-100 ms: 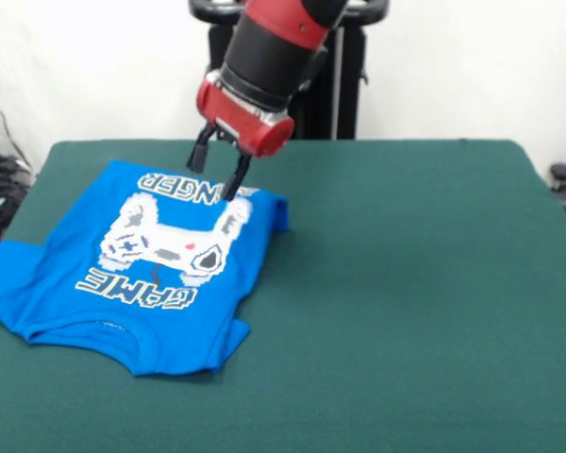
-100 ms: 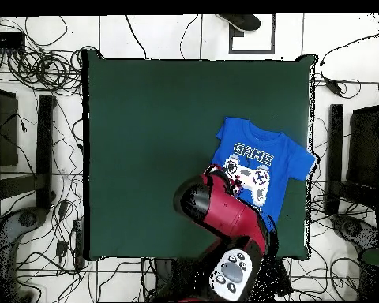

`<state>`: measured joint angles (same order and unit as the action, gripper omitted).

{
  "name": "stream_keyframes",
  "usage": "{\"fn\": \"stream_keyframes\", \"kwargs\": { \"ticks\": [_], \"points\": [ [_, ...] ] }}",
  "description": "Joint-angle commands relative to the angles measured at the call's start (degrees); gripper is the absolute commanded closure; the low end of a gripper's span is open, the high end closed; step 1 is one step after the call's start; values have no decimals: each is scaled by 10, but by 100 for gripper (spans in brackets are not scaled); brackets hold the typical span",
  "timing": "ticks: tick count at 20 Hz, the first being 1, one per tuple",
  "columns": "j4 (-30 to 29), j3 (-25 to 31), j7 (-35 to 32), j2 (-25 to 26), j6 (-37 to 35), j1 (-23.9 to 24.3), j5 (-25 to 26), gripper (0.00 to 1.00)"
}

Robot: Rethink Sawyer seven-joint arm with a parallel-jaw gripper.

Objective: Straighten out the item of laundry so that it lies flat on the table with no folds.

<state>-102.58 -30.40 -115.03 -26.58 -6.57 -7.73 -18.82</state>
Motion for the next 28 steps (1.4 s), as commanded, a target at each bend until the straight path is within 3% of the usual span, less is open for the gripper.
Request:
{"fn": "stream_keyframes", "kwargs": {
  "ticks": [1,11,20,28],
  "points": [
    [-27,88,-100,-16,-57,0,-13,0],
    [-28,97,-98,-21,-47,8,-11,0],
    [21,97,-90,15,-20,30,-11,0],
    [31,93,-101,29,-8,36,-17,0]
  ]
}}
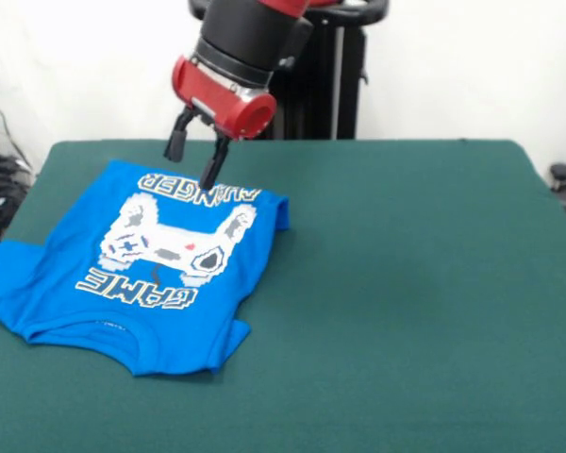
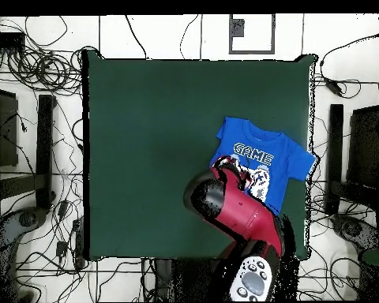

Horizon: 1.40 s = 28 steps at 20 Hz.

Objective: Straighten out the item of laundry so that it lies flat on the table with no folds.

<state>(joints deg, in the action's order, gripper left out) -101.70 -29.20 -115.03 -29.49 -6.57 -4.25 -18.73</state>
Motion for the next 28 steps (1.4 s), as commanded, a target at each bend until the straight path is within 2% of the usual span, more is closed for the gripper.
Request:
{"fn": "stream_keyframes", "kwargs": {
  "ticks": [1,5,25,28],
  "points": [
    [26,82,-102,62,-10,3,-20,0],
    [42,72,-106,75,-19,-3,-27,0],
    [65,93,-103,96,15,18,-20,0],
    [89,78,-93,102,-23,10,-21,0]
  ]
}}
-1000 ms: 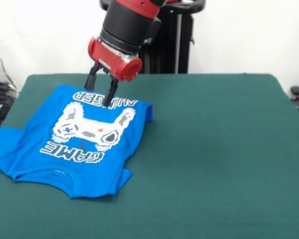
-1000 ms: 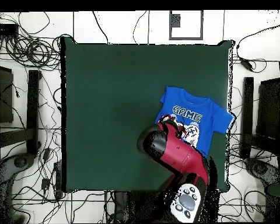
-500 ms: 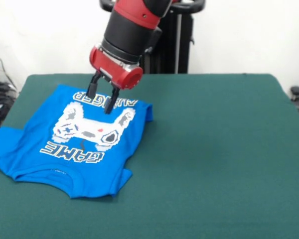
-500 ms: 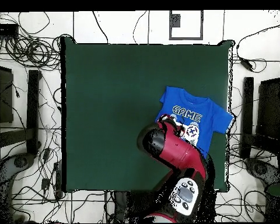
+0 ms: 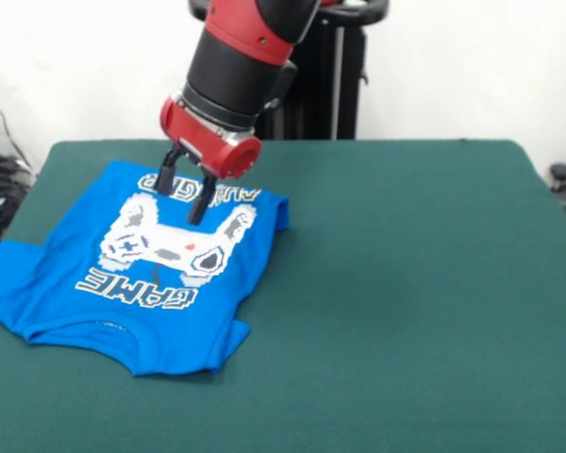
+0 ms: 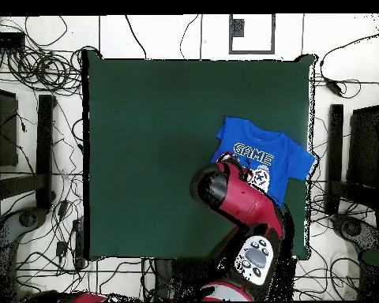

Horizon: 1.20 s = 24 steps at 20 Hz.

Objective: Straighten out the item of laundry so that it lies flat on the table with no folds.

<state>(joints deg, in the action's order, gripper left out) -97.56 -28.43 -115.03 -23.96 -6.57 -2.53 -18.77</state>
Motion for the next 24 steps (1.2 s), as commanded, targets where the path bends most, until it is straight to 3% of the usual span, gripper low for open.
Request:
{"fn": "stream_keyframes", "kwargs": {
  "ticks": [1,5,24],
  "points": [
    [61,63,-92,52,-43,-11,-24,0],
    [91,48,-92,63,-81,-17,-27,0],
    [113,36,-111,85,-88,-29,-33,0]
  ]
}}
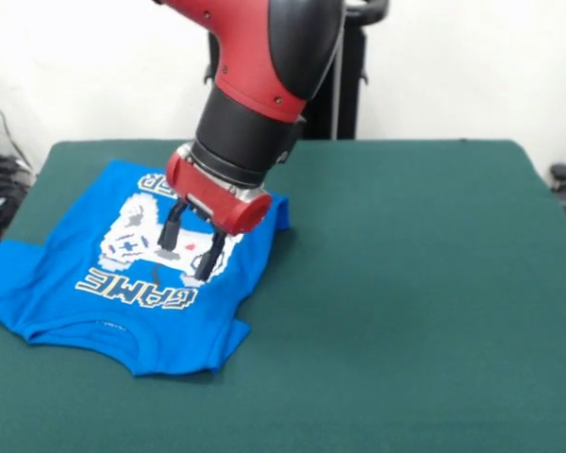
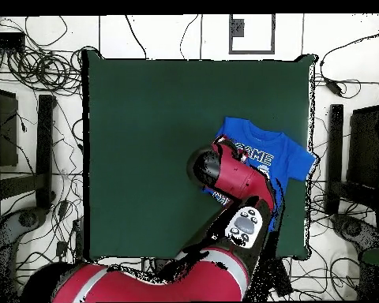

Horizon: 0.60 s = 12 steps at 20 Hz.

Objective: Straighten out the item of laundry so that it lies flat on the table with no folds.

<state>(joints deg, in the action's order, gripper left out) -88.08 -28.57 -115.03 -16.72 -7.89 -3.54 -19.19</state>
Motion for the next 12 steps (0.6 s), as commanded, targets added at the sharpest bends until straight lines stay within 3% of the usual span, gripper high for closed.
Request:
{"fn": "stream_keyframes", "kwargs": {
  "ticks": [1,12],
  "points": [
    [21,35,-111,16,-77,-21,-29,0],
    [33,18,-107,14,-99,-27,-25,0]
  ]
}}
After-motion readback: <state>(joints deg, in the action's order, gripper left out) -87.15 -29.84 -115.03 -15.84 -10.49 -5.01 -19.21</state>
